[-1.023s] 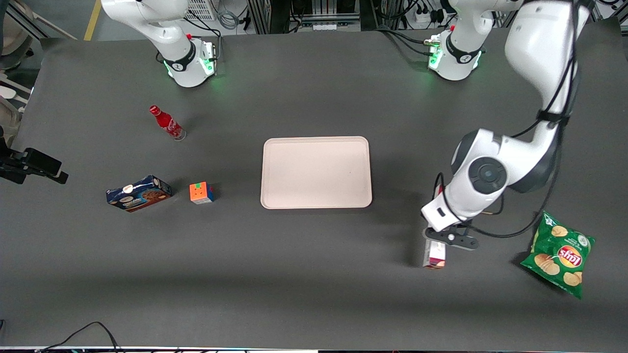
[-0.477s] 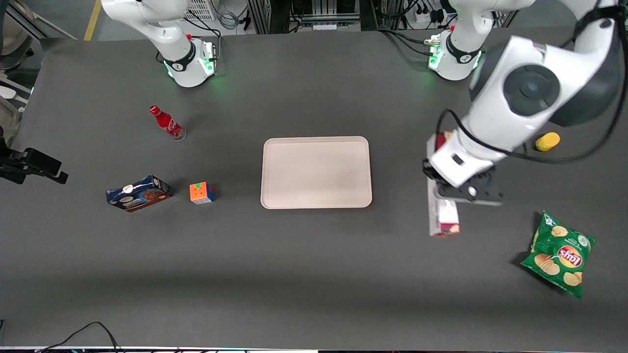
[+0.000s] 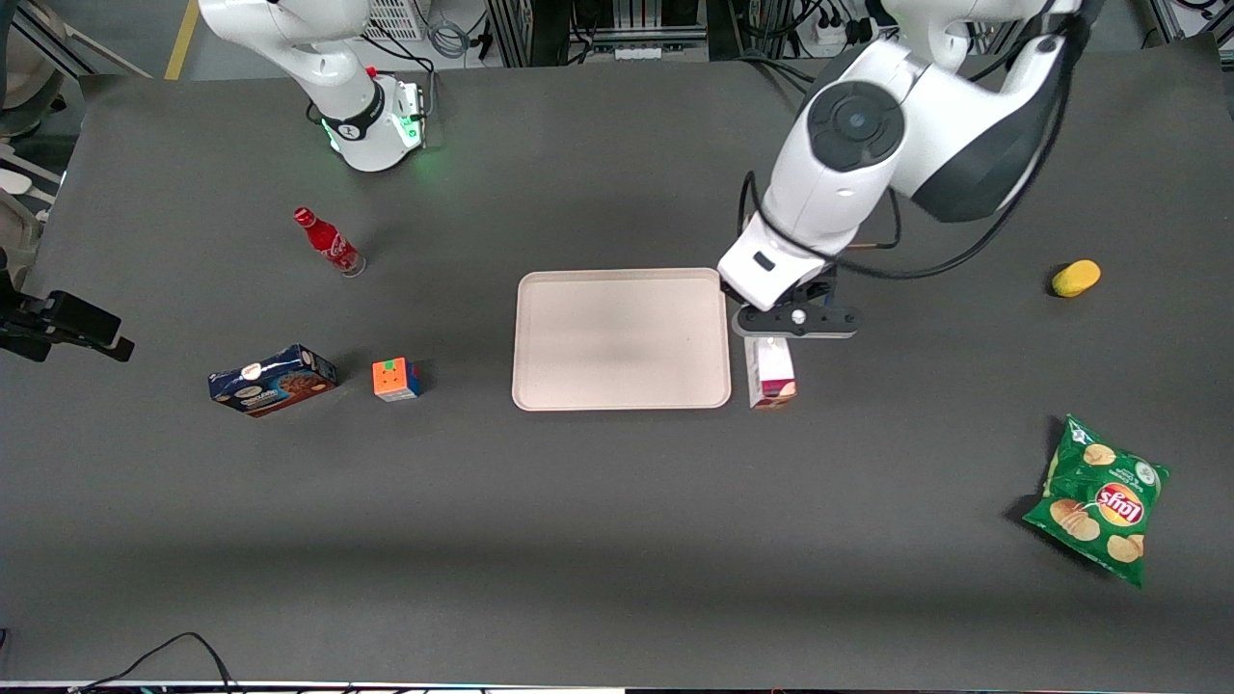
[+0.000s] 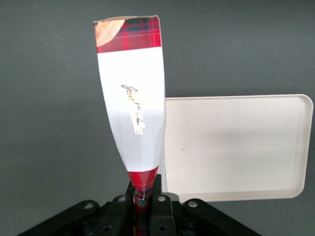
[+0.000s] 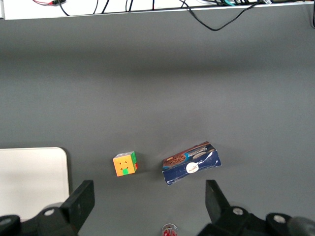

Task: Place red cookie box on tray
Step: 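Lift the cookie box and carry it toward the white tray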

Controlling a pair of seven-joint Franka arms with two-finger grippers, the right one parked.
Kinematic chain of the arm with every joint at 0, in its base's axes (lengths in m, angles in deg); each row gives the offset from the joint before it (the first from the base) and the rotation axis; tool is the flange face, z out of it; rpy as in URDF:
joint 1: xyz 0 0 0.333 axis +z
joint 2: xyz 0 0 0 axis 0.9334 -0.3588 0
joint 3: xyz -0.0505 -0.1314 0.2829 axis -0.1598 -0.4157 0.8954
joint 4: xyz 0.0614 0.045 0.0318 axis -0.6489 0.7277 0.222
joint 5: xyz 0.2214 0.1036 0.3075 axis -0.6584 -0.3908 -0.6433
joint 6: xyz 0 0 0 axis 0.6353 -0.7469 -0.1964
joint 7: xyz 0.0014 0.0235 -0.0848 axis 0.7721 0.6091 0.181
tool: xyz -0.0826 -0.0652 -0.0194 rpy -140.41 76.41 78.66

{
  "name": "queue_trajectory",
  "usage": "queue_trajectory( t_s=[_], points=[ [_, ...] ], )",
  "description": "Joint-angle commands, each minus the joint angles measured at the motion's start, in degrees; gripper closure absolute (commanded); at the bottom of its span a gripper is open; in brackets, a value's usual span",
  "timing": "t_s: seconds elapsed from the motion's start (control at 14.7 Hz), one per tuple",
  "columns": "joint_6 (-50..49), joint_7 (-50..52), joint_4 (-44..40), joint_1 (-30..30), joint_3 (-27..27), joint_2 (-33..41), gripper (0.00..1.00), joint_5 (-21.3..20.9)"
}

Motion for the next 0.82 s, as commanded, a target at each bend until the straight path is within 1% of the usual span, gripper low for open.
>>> queue_trajectory(
  t_s=[0.0,0.07,0.14,0.27,0.34,0.61,0.75],
  points=[
    [12.5,7.0,11.1,0.3,-2.2,1.3,1.00,-2.2],
    [16.0,8.9,13.8,0.3,-2.8,1.2,1.00,-4.0],
    [19.7,10.0,16.7,0.1,-3.0,0.9,1.00,-4.7],
    [27.5,10.4,22.1,-0.3,-3.2,0.3,1.00,-4.8],
    [29.7,10.3,23.4,-0.4,-3.1,-0.4,1.00,-4.9],
    [31.1,11.6,24.0,-1.2,-3.1,-3.4,1.00,-7.4],
    [33.0,15.1,24.6,-1.9,-3.1,-5.3,1.00,-11.2]
  ],
)
